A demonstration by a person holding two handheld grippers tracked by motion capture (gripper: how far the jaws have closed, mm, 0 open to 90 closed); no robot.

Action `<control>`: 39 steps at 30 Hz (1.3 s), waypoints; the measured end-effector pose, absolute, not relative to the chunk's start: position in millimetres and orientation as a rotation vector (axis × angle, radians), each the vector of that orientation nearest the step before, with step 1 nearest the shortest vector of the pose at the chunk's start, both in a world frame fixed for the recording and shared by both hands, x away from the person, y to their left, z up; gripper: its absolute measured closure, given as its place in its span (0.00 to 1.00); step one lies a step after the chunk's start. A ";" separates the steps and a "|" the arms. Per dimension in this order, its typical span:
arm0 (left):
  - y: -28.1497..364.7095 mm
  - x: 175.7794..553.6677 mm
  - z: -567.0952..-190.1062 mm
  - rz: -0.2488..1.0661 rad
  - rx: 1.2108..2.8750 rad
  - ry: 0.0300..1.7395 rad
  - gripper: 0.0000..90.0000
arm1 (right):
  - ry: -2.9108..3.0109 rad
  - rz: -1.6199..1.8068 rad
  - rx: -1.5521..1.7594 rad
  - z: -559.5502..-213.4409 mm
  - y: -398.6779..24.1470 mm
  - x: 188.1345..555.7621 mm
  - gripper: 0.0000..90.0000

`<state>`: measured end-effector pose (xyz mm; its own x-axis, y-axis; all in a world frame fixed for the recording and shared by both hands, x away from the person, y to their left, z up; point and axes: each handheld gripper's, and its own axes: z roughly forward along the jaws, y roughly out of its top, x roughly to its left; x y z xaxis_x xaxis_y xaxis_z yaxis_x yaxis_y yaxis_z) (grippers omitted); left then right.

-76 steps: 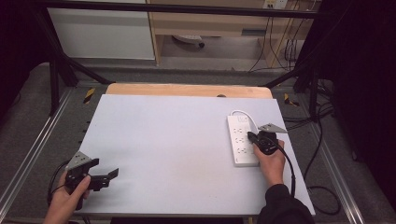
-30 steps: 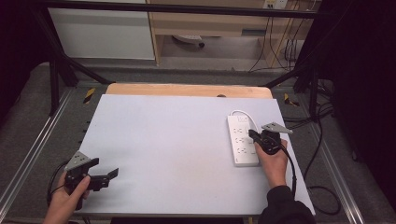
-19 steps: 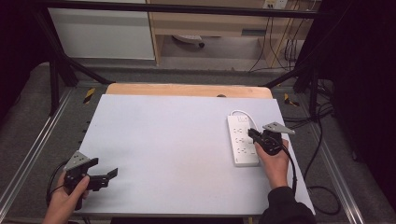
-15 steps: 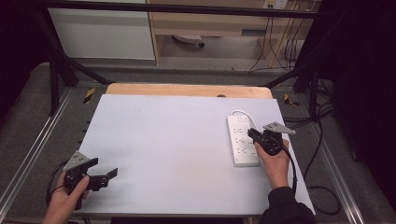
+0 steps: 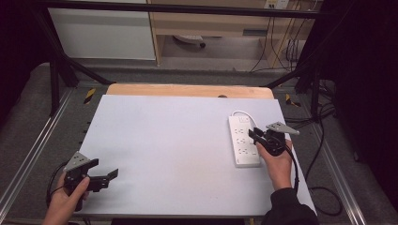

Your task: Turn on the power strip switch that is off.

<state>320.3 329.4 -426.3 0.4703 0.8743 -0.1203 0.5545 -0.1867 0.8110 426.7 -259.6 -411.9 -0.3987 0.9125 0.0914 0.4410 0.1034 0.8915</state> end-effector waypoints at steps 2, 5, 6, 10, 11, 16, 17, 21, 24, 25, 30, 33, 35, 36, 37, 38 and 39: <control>329.4 320.3 -426.3 0.475 1.870 1.199 0.09 | 1.890 1.256 1.324 -411.0 -259.2 426.9 0.70; 329.5 320.2 -426.4 0.474 1.869 1.199 0.09 | 1.882 1.258 1.325 -410.3 -259.3 426.9 0.67; 329.5 320.2 -426.4 0.474 1.869 1.199 0.09 | 1.880 1.258 1.329 -409.9 -259.3 426.7 0.65; 329.8 320.2 -426.3 0.474 1.872 1.198 0.09 | 1.876 1.260 1.326 -408.8 -259.9 426.1 0.60; 329.8 320.2 -426.3 0.474 1.872 1.199 0.09 | 1.874 1.261 1.327 -408.5 -259.7 425.9 0.58; 330.0 320.1 -426.3 0.473 1.869 1.200 0.09 | 1.860 1.274 1.321 -402.7 -258.6 423.7 0.41; 330.0 320.1 -426.4 0.472 1.868 1.201 0.09 | 1.857 1.274 1.321 -400.6 -258.4 423.4 0.36; 330.1 320.0 -426.4 0.472 1.868 1.202 0.09 | 1.848 1.298 1.339 -390.5 -257.6 420.7 0.24; 330.1 319.9 -426.6 0.470 1.863 1.205 0.09 | 1.840 1.301 1.330 -385.0 -256.4 417.5 0.18; 330.4 319.9 -426.5 0.472 1.865 1.205 0.09 | 1.838 1.306 1.330 -383.7 -256.1 416.3 0.17; 330.5 319.9 -426.6 0.471 1.863 1.207 0.09 | 1.828 1.319 1.327 -378.5 -256.2 410.4 0.10; 330.6 319.8 -426.6 0.470 1.863 1.207 0.09 | 1.816 1.337 1.320 -374.8 -257.5 406.8 0.07; 330.7 319.9 -426.6 0.470 1.861 1.208 0.09 | 1.806 1.341 1.316 -372.6 -258.5 404.9 0.05; 330.7 319.9 -426.6 0.469 1.861 1.208 0.09 | 1.802 1.346 1.312 -371.5 -258.8 403.8 0.05; 330.7 319.9 -426.6 0.469 1.861 1.208 0.09 | 1.798 1.351 1.307 -370.6 -259.0 402.7 0.04; 330.8 319.8 -426.6 0.468 1.860 1.208 0.09 | 1.795 1.353 1.301 -369.9 -259.3 401.6 0.04; 330.8 319.8 -426.5 0.468 1.860 1.208 0.09 | 1.795 1.353 1.293 -369.3 -259.6 400.3 0.03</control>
<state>319.8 330.8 -426.5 0.4639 0.8761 -0.1310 0.5589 -0.1747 0.8106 400.3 -259.6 -369.3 -0.3923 0.9118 0.1214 0.3679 0.0346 0.9292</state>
